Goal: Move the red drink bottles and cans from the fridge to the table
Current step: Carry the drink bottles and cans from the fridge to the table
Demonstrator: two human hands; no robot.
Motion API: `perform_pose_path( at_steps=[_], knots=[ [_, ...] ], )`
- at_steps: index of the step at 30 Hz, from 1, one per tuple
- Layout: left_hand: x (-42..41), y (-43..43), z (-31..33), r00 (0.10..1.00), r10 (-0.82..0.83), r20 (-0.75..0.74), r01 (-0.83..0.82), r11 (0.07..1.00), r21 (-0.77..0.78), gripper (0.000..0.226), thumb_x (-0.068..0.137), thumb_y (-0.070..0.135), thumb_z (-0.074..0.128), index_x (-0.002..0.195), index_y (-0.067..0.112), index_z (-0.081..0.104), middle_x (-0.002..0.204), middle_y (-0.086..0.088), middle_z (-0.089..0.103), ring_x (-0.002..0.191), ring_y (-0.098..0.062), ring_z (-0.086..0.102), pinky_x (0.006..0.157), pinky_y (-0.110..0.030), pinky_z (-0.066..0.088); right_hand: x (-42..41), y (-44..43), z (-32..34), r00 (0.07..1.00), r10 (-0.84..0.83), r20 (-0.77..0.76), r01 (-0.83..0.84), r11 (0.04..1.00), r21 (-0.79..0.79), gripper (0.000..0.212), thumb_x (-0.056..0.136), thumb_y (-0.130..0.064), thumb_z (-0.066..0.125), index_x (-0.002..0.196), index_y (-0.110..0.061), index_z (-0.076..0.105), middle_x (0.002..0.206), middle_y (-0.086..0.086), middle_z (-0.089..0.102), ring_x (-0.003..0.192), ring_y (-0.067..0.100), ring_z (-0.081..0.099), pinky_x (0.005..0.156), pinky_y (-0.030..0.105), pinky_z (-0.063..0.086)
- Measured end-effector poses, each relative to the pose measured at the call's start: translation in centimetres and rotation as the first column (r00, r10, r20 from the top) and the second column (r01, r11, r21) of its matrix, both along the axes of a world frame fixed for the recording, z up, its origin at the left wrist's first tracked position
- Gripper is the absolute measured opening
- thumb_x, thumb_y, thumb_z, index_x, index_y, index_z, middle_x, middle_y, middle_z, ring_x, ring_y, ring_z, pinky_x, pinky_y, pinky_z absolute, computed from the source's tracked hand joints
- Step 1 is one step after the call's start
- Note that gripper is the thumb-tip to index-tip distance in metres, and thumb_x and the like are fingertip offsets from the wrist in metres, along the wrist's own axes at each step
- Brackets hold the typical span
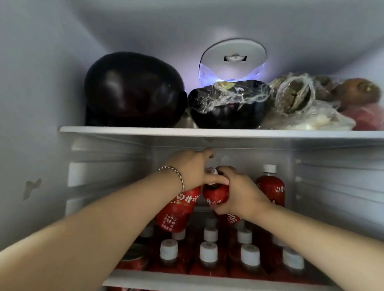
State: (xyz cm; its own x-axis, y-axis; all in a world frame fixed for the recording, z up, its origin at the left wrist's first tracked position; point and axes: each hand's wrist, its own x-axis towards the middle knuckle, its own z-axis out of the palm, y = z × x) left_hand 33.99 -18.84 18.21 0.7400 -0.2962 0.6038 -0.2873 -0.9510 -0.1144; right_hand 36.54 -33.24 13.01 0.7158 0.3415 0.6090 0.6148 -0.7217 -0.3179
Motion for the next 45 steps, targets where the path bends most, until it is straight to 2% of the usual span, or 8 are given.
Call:
perform_pose_path(
  at_steps=[5,12,17,21,24,36,39,45],
  knots=[
    [-1.2,-1.4,0.7,0.994,-0.075,-0.082,0.085,0.989,0.125,0.057,0.073,0.068,0.057,0.097,0.016,0.060,0.086,0.001,0.061,0.087,-0.021,0.059,0.075,-0.031,0.048,-2.3,-1.8,0.0,0.997,0.072,-0.010,-0.071,0.996,0.050,0.129,0.060,-0.022,0.088,0.151,-0.029,-0.003,0.123,0.003,0.059,0.109,0.010,0.056,0.087,0.015,0.042],
    [-2.3,-1.9,0.6,1.000,-0.018,0.001,0.017,0.972,0.234,0.040,0.085,0.059,0.049,0.071,0.022,0.046,0.070,0.005,0.047,0.072,-0.017,0.048,0.054,-0.026,0.032,-2.5,-3.0,0.8,0.993,0.099,-0.069,-0.102,0.994,-0.036,0.128,0.054,-0.030,0.091,0.150,-0.032,0.006,0.145,0.001,0.040,0.130,0.012,0.041,0.103,0.021,0.035],
    [-2.9,-2.3,0.3,0.998,-0.008,0.069,-0.008,0.974,0.224,0.041,0.086,0.060,0.046,0.079,0.020,0.048,0.082,0.002,0.049,0.077,-0.017,0.045,0.066,-0.024,0.032,0.1,-6.6,2.5,0.960,-0.273,0.061,0.262,0.803,-0.535,0.110,0.070,-0.019,0.078,0.150,-0.033,0.005,0.159,0.004,-0.001,0.146,0.028,0.004,0.118,0.039,0.014],
    [-3.1,-2.3,0.1,0.997,-0.015,0.069,0.001,0.978,0.208,0.044,0.085,0.061,0.046,0.064,0.024,0.038,0.078,0.002,0.046,0.076,-0.017,0.044,0.068,-0.025,0.032,3.0,-8.6,3.6,0.874,-0.486,-0.015,0.450,0.819,-0.357,0.088,0.083,-0.034,0.066,0.151,-0.031,0.010,0.160,0.004,0.003,0.145,0.033,0.012,0.115,0.040,0.018],
    [-3.0,-2.2,0.2,0.997,-0.024,0.076,0.008,0.980,0.198,0.048,0.085,0.061,0.047,0.058,0.024,0.032,0.069,0.004,0.041,0.074,-0.017,0.043,0.067,-0.026,0.031,4.6,-8.4,3.9,0.884,-0.453,-0.112,0.423,0.879,-0.220,0.066,0.091,-0.036,0.057,0.148,-0.019,0.028,0.152,0.010,0.030,0.135,0.029,0.037,0.107,0.031,0.034],
    [-3.3,-2.1,-0.3,0.983,-0.083,0.164,0.047,0.976,0.211,0.041,0.084,0.061,0.046,0.072,0.022,0.047,0.075,0.002,0.055,0.080,-0.023,0.055,0.059,-0.026,0.028,-1.2,-5.5,2.0,0.765,-0.250,0.593,0.584,0.658,-0.476,0.038,0.082,-0.042,0.063,0.101,-0.010,0.066,0.102,0.010,0.065,0.082,0.025,0.068,0.060,0.026,0.049],
    [-4.2,-2.9,-1.3,0.960,-0.097,0.262,-0.001,0.936,0.351,0.044,0.088,0.058,0.040,0.096,0.018,0.057,0.101,-0.005,0.066,0.094,-0.027,0.061,0.067,-0.028,0.030,-2.3,-6.0,0.6,0.713,-0.120,0.691,0.568,0.676,-0.469,0.028,0.050,-0.039,0.071,0.060,-0.013,0.068,0.062,0.005,0.065,0.037,0.020,0.058,0.031,0.018,0.035],
    [-6.4,-3.3,-2.1,0.961,-0.127,0.245,-0.009,0.872,0.489,0.042,0.095,0.046,0.036,0.106,0.009,0.051,0.104,-0.006,0.066,0.095,-0.027,0.063,0.050,-0.022,0.018,-5.9,-6.1,1.2,0.680,-0.193,0.708,0.588,0.719,-0.370,0.030,0.043,-0.023,0.088,0.050,-0.012,0.061,0.052,0.003,0.058,0.031,0.023,0.052,0.030,0.017,0.032]
  ],
)
